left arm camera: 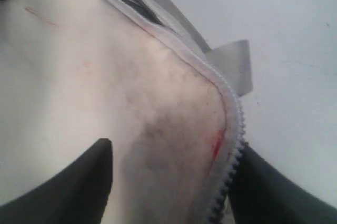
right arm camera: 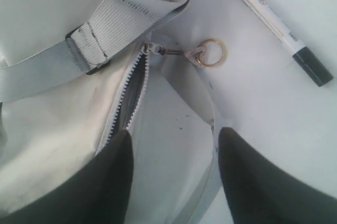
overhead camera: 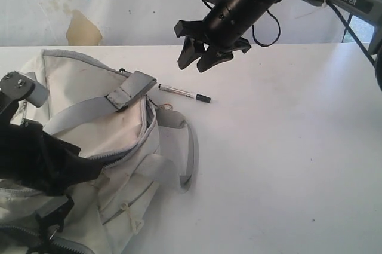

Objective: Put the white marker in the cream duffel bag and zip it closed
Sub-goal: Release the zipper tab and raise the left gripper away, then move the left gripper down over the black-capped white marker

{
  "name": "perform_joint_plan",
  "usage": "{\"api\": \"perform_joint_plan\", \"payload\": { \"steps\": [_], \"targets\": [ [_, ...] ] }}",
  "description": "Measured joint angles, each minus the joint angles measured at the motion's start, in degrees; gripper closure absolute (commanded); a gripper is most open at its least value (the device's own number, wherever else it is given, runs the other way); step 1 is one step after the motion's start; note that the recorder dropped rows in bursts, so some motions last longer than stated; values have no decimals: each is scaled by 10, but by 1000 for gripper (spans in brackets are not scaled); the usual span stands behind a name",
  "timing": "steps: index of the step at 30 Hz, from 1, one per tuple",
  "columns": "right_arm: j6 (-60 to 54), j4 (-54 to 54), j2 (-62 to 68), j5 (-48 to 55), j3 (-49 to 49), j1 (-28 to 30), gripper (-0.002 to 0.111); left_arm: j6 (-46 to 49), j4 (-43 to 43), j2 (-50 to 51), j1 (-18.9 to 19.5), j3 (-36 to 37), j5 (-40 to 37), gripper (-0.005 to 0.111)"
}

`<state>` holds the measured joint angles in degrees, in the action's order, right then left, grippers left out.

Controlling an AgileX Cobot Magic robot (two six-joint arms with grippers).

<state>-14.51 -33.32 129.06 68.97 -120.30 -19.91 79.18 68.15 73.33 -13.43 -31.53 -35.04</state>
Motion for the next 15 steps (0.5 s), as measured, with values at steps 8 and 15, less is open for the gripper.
{"api": "perform_joint_plan", "payload": {
  "steps": [8, 15],
  "targets": [
    [0, 16, 0, 5, 0, 2, 61, -1, 54, 6, -2, -9, 32, 90],
    [-21, 23, 23, -8, 0, 2, 61, -48, 142, 3, -2, -9, 84, 107]
  ]
}}
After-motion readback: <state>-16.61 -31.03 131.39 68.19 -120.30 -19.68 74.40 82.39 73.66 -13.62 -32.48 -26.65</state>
